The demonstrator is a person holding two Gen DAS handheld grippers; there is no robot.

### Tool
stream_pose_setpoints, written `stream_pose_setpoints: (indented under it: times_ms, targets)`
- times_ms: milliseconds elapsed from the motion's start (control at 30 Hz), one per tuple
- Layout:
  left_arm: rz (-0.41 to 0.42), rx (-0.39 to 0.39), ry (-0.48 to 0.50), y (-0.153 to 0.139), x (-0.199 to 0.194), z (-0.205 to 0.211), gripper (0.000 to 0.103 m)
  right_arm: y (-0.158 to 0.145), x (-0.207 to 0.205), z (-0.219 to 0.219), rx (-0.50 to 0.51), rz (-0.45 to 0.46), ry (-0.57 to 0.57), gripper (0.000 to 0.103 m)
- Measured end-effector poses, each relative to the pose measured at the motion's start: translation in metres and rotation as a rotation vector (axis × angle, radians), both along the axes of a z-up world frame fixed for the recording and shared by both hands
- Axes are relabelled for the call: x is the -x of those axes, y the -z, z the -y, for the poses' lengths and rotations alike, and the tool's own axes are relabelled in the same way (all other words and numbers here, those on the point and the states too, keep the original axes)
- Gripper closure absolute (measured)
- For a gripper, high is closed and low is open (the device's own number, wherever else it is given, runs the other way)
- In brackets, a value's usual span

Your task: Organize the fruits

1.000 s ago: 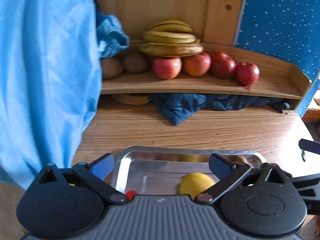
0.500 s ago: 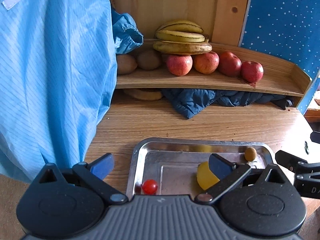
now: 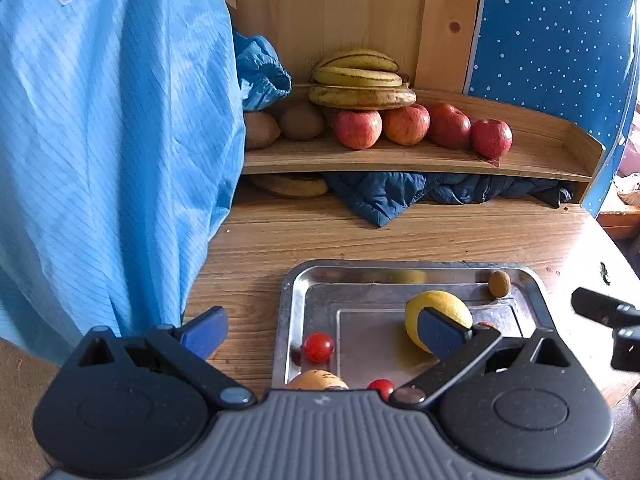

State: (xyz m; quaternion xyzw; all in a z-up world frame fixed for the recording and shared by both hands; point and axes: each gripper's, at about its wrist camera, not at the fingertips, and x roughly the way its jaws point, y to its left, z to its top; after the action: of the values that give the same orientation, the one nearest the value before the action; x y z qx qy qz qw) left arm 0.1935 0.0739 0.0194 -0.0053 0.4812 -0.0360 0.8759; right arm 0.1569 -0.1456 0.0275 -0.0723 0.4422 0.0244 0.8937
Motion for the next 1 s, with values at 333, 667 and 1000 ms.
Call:
stream_pose_setpoints:
  times_ms: [333,667,1000]
  targets:
    - [0.013,0.024,-0.072,-0.004,0.011,-0.013,0.0,-0.009,0.011,-0.003,-0.013,0.002,0.008,0.001]
    - [0.034,0.025,-0.11,-0.01,0.033,-0.013,0.0,-0.02,0.035,0.006,-0.066,0.02,-0.007,0.001]
    - [0.03,0.015,-0.136,-0.027,0.067,0.002,0.0,-0.037,0.078,0.012,-0.117,0.016,-0.052,0.001]
